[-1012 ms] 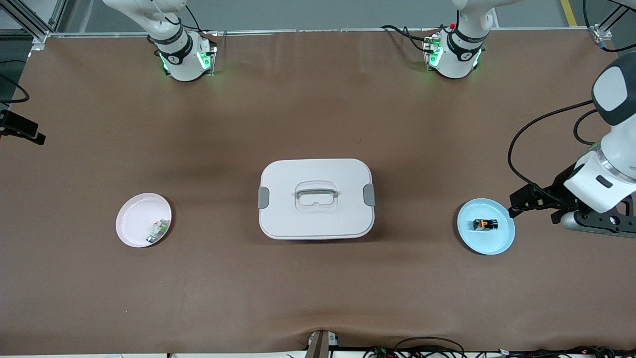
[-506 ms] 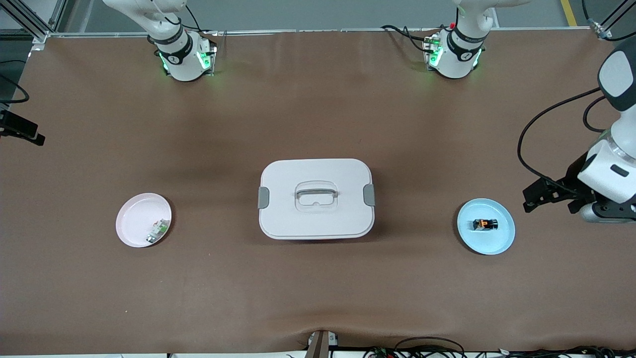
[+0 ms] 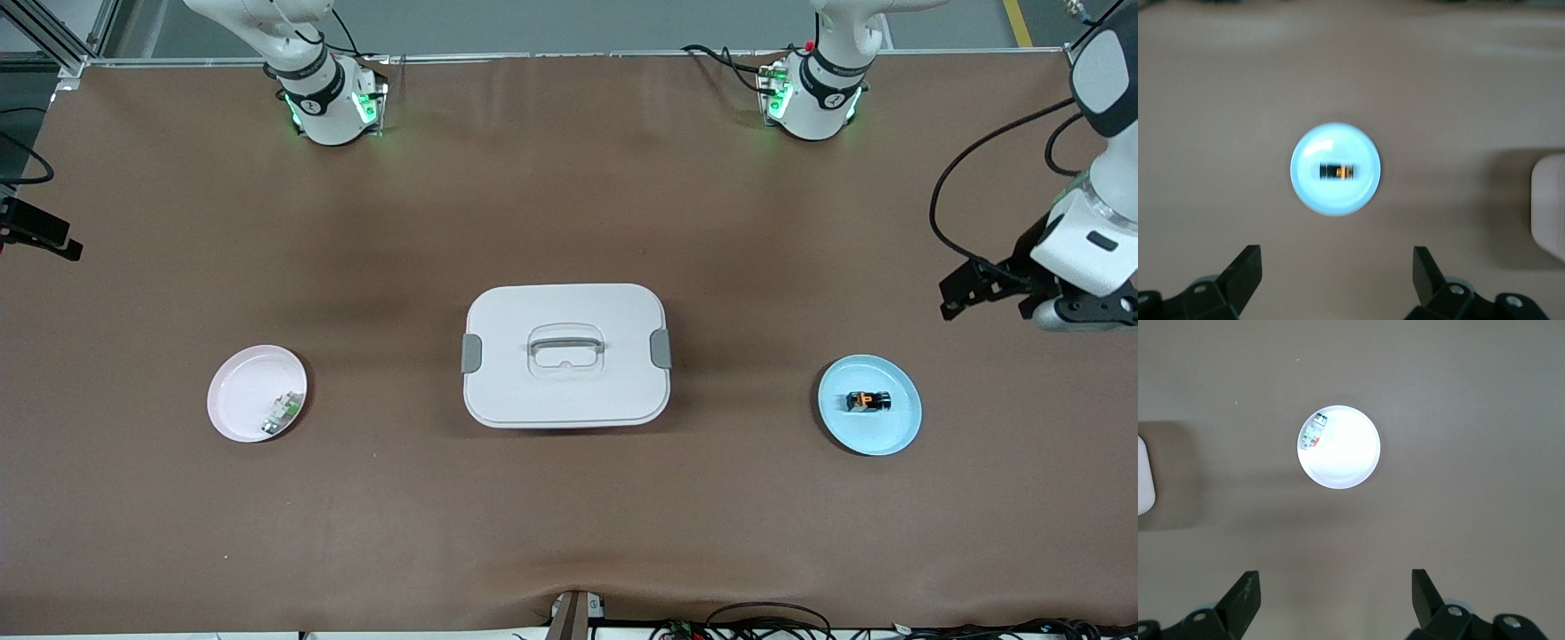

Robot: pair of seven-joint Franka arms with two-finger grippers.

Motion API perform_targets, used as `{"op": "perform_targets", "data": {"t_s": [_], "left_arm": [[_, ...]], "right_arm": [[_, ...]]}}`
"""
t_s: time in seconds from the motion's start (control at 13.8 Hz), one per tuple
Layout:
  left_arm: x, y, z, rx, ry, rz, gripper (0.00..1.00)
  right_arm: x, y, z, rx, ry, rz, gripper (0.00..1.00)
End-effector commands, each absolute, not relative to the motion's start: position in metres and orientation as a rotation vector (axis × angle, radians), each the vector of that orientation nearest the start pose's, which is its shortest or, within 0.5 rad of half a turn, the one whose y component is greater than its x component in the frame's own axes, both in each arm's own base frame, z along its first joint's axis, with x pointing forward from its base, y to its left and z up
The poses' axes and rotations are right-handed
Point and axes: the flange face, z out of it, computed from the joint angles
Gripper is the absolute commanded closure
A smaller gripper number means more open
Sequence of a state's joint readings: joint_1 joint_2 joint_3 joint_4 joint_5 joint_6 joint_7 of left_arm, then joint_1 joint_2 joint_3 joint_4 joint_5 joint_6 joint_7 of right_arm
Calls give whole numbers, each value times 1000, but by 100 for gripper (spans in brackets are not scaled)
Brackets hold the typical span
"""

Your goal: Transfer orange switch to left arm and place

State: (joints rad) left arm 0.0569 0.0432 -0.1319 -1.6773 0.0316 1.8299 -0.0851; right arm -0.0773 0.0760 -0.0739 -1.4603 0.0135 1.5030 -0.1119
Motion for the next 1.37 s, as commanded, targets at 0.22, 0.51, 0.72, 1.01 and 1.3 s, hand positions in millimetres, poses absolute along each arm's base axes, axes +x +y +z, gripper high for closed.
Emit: {"op": "perform_targets", "data": {"t_s": [0.22, 0.51, 0.72, 1.01, 1.3], "left_arm": [[560, -15, 601, -3217, -135, -11, 0], [569, -21, 598, -3205, -93, 0, 0], [574, -19, 608, -3147, 38, 26, 0], [575, -18, 610, -3099, 6, 13, 0], [587, -21, 619, -3112, 7, -138, 0]], "right_arm": [[558, -81, 633, -3117, 58, 31, 0], [558, -81, 634, -3121, 56, 27, 0], [558, -81, 634, -3128, 52, 26, 0], [559, -84, 634, -3129, 52, 14, 0], [559, -81, 634, -3131, 40, 15, 0]]}}
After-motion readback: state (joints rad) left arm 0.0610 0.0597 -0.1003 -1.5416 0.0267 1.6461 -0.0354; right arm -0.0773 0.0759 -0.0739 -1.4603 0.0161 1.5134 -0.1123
